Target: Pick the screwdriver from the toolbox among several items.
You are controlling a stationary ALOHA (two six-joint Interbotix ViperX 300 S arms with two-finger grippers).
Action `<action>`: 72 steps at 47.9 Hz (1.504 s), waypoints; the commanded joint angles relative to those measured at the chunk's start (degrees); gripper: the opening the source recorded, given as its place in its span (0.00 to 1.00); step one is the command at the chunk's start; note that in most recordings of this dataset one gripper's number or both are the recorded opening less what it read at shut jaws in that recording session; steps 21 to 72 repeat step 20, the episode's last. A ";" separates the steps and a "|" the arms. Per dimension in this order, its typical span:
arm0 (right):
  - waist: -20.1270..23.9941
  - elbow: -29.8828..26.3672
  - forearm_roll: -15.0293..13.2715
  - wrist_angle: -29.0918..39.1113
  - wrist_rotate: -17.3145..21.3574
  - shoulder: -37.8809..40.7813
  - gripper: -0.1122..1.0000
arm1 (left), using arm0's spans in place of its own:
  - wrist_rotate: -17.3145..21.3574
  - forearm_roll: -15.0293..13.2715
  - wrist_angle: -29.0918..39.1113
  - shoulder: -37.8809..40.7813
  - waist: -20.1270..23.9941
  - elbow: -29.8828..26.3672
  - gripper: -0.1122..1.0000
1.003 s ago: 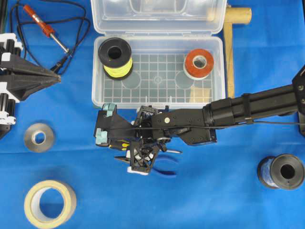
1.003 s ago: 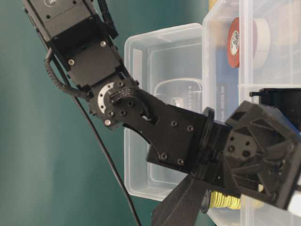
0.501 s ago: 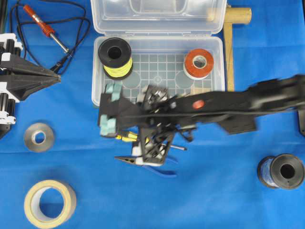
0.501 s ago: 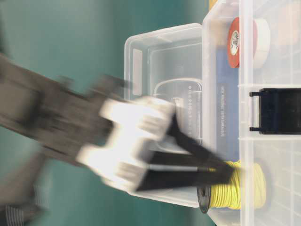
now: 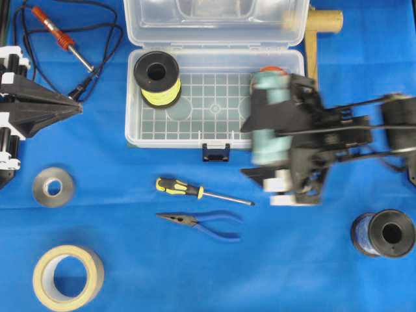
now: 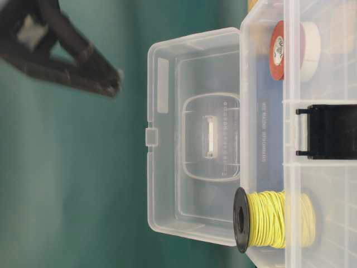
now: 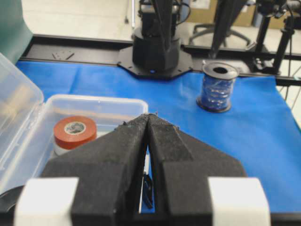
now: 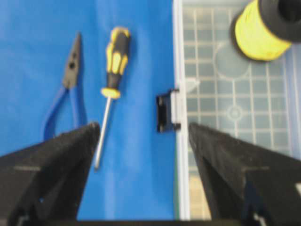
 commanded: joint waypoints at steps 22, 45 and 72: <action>-0.18 32.78 -0.70 -24.08 0.09 -31.99 0.78 | 0.09 -0.09 0.70 -0.62 0.09 -0.44 0.10; -0.18 32.78 -0.70 -24.08 0.09 -31.99 0.78 | 0.09 -0.09 0.70 -0.62 0.09 -0.44 0.10; -0.18 32.78 -0.70 -24.08 0.09 -31.99 0.78 | 0.09 -0.09 0.70 -0.62 0.09 -0.44 0.10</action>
